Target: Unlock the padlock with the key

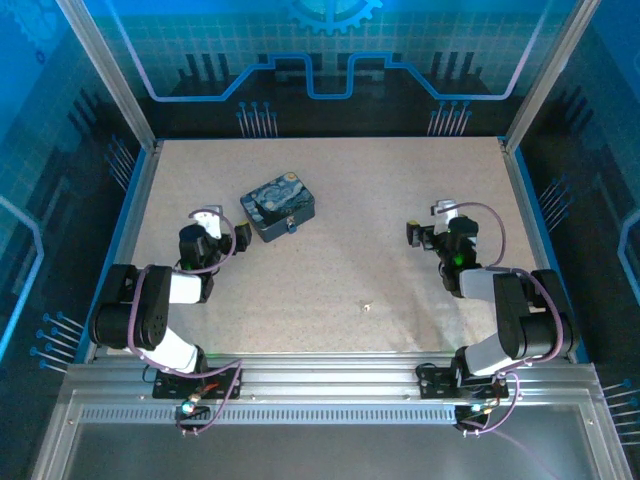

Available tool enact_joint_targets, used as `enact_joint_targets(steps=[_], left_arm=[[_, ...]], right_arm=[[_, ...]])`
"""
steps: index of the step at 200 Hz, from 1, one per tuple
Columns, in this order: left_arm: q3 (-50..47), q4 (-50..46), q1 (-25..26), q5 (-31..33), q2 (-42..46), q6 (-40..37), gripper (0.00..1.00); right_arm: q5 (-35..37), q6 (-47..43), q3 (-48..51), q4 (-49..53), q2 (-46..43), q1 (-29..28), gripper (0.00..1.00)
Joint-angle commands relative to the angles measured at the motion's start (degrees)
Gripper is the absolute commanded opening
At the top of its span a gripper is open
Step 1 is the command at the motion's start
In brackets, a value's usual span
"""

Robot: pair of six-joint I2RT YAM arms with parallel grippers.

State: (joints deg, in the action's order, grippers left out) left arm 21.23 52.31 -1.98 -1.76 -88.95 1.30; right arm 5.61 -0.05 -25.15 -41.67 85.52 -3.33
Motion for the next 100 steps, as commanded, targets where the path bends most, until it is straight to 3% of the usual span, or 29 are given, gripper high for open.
enact_joint_targets(steps=[1,100], left_arm=[[0.8,0.1,0.3,-0.2,0.0,-1.2,0.99],[-0.4,2.4,0.3,1.5,0.1,-0.3,0.99]], right_arm=[[0.4,-0.1,0.7,-2.3,0.6,-0.6,1.00],[-0.3,0.0,0.7,-2.2,0.6,-0.3,1.00]])
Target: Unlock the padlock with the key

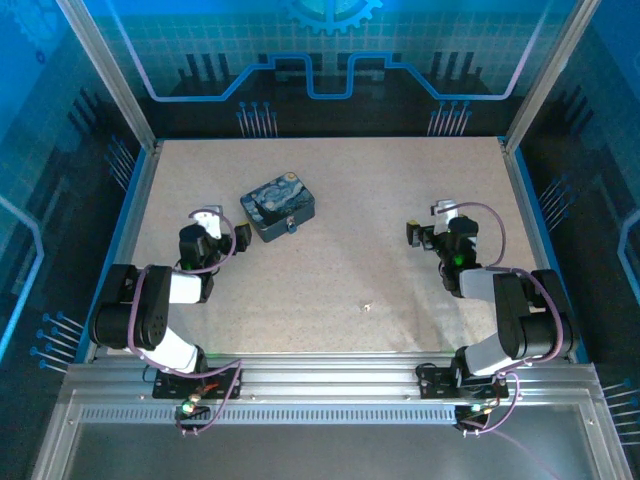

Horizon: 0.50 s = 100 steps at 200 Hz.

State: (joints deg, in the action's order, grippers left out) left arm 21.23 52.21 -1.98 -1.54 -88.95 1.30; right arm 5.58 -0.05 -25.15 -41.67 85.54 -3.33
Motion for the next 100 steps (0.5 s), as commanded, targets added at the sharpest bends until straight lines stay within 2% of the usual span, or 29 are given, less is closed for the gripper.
enact_joint_targets(steps=[1,20,36,75,92,100], left_arm=[[-0.5,2.8,0.3,1.4,0.0,-0.3,0.99],[-4.5,10.1,0.3,2.8,0.6,0.1,0.99],[-6.2,11.5,0.3,4.2,2.6,0.6,0.99],[-5.2,2.8,0.3,4.6,10.4,0.5,0.99],[-4.7,-1.8,0.4,5.2,15.5,0.8,0.99],[-3.4,-7.0,0.4,6.5,18.7,2.5,0.99]], right_arm=[[-0.4,0.0,0.7,-2.1,0.5,-0.3,1.00],[-0.1,0.2,-0.6,0.9,-0.4,-0.2,1.00],[-0.1,0.1,-1.4,3.6,-1.9,-0.2,1.00],[0.0,0.4,-2.9,11.1,-7.8,-0.5,1.00],[0.1,2.2,-4.3,17.8,-12.0,-0.7,1.00],[0.1,3.8,-5.5,22.0,-14.1,-0.9,1.00]])
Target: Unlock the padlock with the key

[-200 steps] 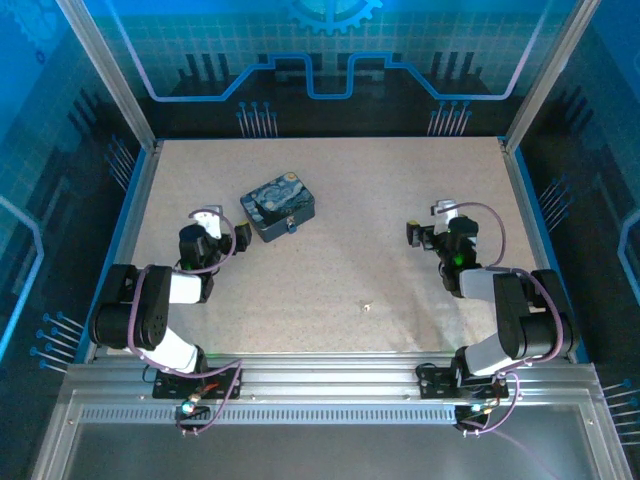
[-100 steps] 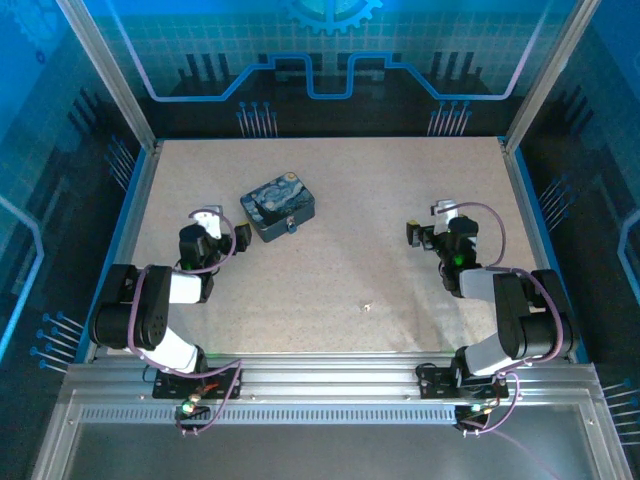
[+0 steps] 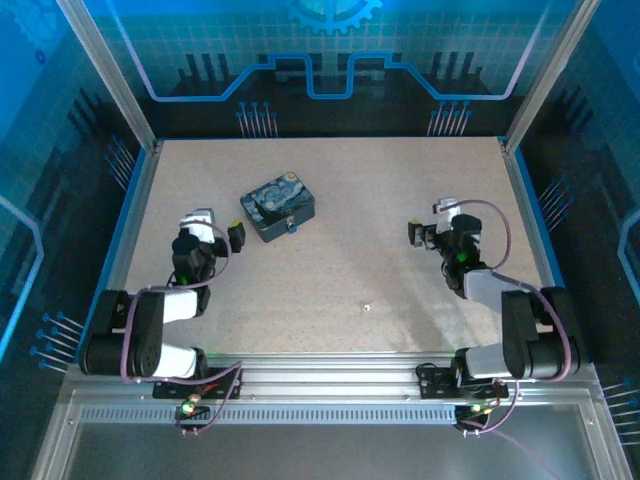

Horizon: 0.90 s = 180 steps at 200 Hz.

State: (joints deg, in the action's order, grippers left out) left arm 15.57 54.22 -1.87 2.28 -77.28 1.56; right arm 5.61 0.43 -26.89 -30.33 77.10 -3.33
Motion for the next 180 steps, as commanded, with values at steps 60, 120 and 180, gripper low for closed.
enact_joint_targets(steps=[60,120,180], left_arm=[[16.4,-39.6,1.6,-4.3,16.7,24.3,0.99],[18.8,-44.1,17.7,-7.5,12.1,31.2,0.99],[20.9,-41.4,24.6,-6.2,7.2,30.9,0.99]], right_arm=[[-2.9,22.6,-13.9,44.7,-14.6,-8.0,0.98],[-2.1,36.6,-12.3,59.0,-14.1,-25.7,0.85],[3.6,41.1,-16.3,62.7,-2.7,-39.0,0.78]])
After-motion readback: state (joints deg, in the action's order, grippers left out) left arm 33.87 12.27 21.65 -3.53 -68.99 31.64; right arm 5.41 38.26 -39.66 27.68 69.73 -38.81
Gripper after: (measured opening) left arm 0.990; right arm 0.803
